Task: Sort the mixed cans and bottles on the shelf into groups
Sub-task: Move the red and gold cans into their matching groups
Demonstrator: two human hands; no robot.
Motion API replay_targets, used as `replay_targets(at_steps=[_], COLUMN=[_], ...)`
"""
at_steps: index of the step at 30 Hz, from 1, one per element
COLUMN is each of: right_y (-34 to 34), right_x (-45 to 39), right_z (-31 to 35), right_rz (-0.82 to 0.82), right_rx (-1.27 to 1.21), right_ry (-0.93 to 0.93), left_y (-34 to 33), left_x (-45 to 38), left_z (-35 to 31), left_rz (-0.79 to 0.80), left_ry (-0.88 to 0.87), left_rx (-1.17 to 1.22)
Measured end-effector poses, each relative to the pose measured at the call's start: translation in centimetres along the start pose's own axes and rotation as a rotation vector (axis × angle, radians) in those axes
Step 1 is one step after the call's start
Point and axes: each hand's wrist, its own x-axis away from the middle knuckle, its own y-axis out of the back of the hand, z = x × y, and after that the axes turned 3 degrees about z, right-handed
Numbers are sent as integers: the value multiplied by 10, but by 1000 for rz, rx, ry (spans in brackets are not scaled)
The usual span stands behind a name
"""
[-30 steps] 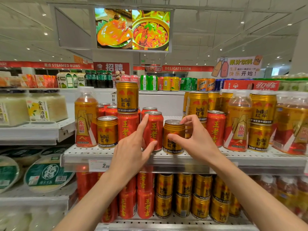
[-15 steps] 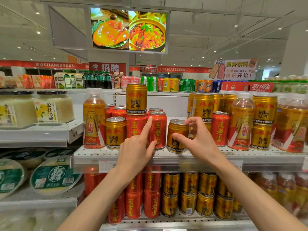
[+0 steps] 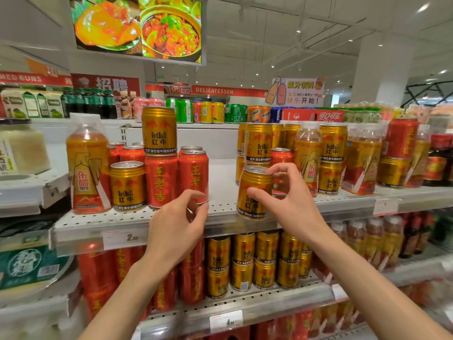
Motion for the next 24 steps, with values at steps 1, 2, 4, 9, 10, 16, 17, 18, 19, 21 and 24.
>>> replay_targets(at_steps=[1, 2, 4, 9, 10, 16, 17, 18, 19, 21, 24], right_y=[7, 15, 33, 89, 100, 149, 153, 157, 160, 165, 168], right_x=[0, 0, -2, -12, -15, -32, -35, -37, -39, -43, -47], right_z=[-3, -6, -14, -40, -46, -73, -76, -80, -83, -88, -94], right_rz=[6, 12, 30, 71, 78, 127, 135, 140, 144, 157, 169], right_rx=[-9, -17, -27, -75, -76, -62, -60, -54, -44, -30, 1], right_ry=[3, 7, 14, 27, 26, 44, 46, 46, 45, 36, 31], left_y=[-4, -9, -22, -65, -74, -117, -122, -126, -129, -134, -138], left_x=[0, 0, -2, -19, -24, -63, -70, -76, -82, -92, -100], left_z=[-4, -9, -21, -69, -79, -128, -132, -136, -138, -142, -146], left_rz=[-3, -6, -11, 6, 9, 50, 62, 72, 79, 80, 49], left_ry=[2, 4, 0, -5, -12, -67, -75, -81, -85, -85, -101], left_rx=[0, 1, 2, -11, -27, -160, -192, -224, -255, -300, -349])
